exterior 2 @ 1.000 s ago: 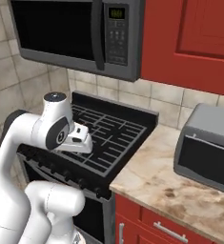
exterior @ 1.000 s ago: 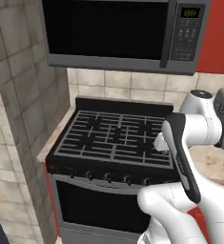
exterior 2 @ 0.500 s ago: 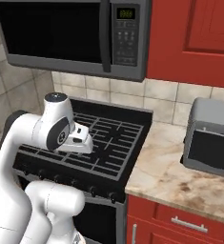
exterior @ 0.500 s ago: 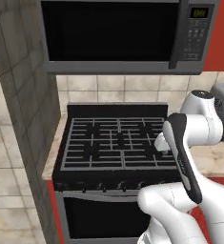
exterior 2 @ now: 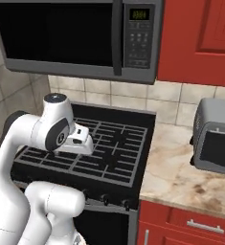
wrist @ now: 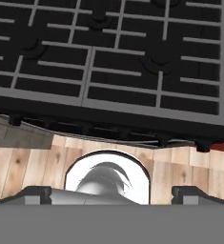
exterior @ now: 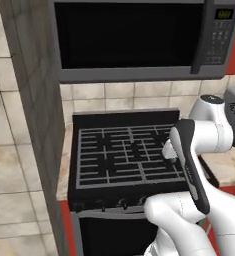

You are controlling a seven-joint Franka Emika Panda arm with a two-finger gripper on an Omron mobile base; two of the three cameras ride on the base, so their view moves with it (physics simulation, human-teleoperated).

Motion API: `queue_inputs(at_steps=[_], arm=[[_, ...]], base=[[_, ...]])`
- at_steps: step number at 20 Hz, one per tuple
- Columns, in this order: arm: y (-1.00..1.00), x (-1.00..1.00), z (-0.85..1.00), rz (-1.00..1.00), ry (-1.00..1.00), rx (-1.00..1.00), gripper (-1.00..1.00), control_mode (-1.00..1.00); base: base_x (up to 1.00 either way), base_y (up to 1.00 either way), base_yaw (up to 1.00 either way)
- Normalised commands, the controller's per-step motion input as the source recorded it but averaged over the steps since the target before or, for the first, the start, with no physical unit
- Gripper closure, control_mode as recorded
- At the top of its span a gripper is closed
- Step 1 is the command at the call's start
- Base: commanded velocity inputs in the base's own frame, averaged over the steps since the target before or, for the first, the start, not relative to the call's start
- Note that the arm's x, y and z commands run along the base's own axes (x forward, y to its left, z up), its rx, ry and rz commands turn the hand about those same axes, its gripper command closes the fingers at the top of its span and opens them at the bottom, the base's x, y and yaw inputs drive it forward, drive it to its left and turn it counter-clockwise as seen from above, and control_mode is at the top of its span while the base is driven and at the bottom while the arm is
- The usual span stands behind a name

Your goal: Navigate to the stove.

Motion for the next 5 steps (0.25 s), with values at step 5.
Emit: queue_inputs(at_steps=[5], arm=[[0.0, 0.0, 0.0, 0.0, 0.0, 0.0, -1.0, 1.0]], base=[[0.26, 0.0, -0.17]])
